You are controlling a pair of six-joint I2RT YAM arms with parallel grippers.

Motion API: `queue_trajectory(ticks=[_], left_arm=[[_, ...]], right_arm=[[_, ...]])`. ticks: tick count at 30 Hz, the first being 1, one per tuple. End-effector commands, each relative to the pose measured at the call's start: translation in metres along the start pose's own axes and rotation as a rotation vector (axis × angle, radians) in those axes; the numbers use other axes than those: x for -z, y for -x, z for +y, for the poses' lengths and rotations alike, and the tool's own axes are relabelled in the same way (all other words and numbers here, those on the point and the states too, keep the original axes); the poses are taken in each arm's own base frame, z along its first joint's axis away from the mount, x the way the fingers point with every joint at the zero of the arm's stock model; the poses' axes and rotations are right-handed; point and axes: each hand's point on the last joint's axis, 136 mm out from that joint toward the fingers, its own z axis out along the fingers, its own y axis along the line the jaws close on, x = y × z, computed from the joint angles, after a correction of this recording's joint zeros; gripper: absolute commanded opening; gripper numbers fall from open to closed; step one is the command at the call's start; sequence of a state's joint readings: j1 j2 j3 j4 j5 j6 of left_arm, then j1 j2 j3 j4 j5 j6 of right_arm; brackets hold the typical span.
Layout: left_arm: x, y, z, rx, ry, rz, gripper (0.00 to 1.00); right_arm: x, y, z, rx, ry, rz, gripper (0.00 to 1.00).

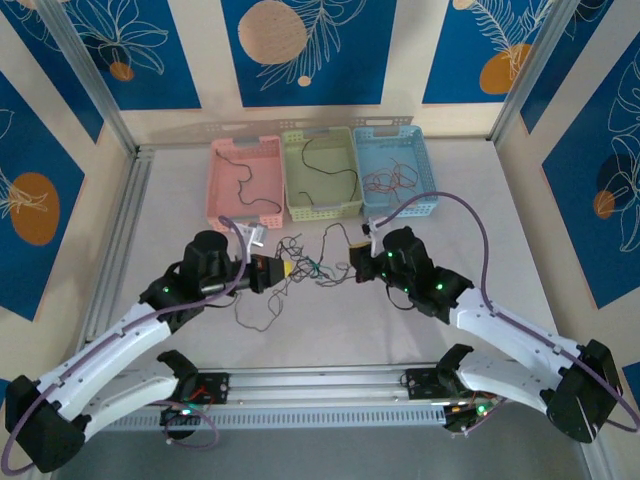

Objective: Untangle the cables

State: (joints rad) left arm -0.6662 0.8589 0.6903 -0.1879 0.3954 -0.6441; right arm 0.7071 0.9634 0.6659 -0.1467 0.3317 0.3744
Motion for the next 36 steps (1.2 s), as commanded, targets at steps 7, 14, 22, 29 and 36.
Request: queue_trajectory(ticks=[7, 14, 22, 29, 36], left_arm=[[0.021, -0.012, 0.013, -0.012, 0.104, 0.01, 0.0], [0.04, -0.007, 0.033, 0.001, 0.247, -0.049, 0.0], [0.053, -0.005, 0.042, -0.006, 0.323, -0.077, 0.0], [0.048, -0.004, 0.04, -0.018, 0.308, -0.06, 0.0], [0.038, -0.014, 0.06, 0.0, 0.361, -0.042, 0.0]], right_arm=[[0.046, 0.0, -0.127, -0.263, -0.421, -0.099, 0.0], [0.048, -0.025, -0.16, -0.415, -0.467, -0.063, 0.0], [0.04, -0.034, -0.164, -0.445, -0.455, -0.018, 0.0], [0.023, -0.03, -0.141, -0.431, -0.294, 0.04, 0.0], [0.013, -0.025, -0.118, -0.429, -0.169, 0.095, 0.31]])
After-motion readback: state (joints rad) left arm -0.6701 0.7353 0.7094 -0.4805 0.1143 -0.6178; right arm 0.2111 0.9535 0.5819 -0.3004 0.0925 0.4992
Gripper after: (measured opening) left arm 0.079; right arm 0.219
